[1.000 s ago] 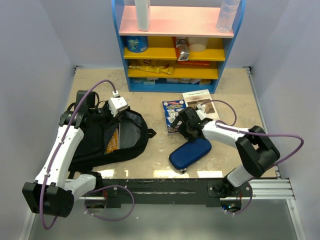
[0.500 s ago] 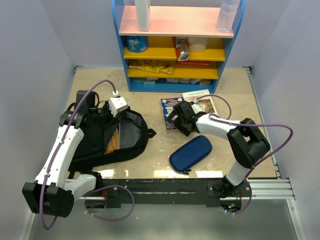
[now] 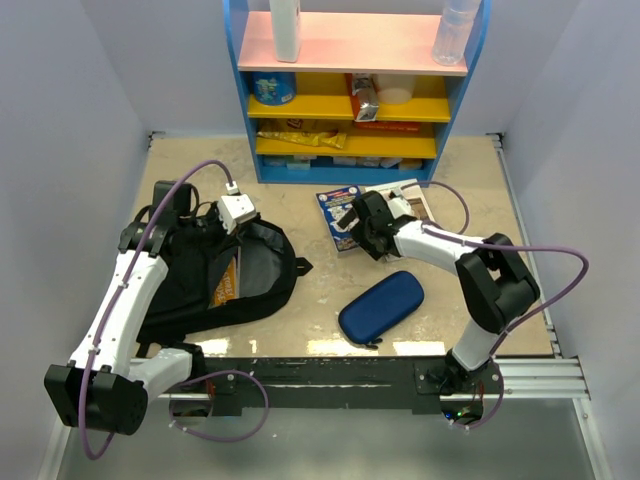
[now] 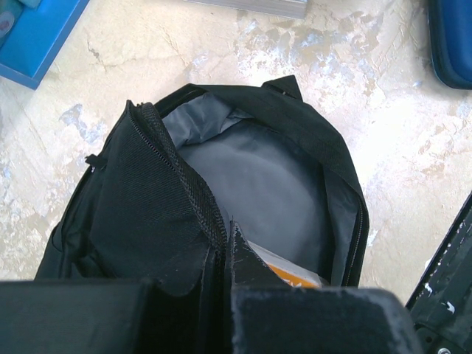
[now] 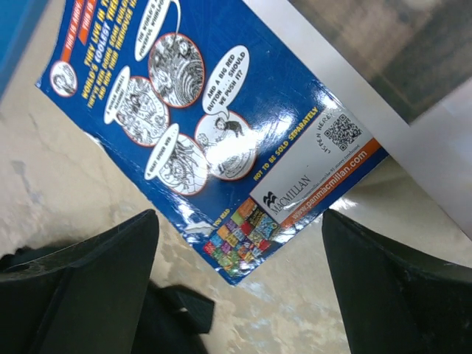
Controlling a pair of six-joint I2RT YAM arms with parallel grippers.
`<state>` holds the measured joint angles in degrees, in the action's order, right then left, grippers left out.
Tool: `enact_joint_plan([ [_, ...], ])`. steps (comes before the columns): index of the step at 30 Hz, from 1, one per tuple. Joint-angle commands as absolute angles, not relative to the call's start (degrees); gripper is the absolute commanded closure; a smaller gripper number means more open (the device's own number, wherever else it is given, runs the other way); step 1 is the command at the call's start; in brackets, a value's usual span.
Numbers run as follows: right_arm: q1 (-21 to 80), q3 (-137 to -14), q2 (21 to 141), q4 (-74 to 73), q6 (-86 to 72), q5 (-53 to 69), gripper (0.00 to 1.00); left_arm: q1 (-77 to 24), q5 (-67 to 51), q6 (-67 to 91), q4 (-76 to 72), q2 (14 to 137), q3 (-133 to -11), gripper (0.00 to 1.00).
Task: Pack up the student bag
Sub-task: Pick up the book from the center of the board.
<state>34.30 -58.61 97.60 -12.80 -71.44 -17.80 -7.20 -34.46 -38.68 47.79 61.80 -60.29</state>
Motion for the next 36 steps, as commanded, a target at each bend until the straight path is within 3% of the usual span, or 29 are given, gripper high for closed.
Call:
enact_joint_plan([
  [1,33.9,-62.9,99.3,-9.8,-72.8,-22.3,0.06,-7.7,-36.8,-39.9,46.2,60.2,-60.8,1.00],
  [36,33.8,-70.0,98.8,-4.7,-70.8,-29.4,0.12,-8.1,-37.7,-40.0,46.7,61.2,-60.9,1.00],
])
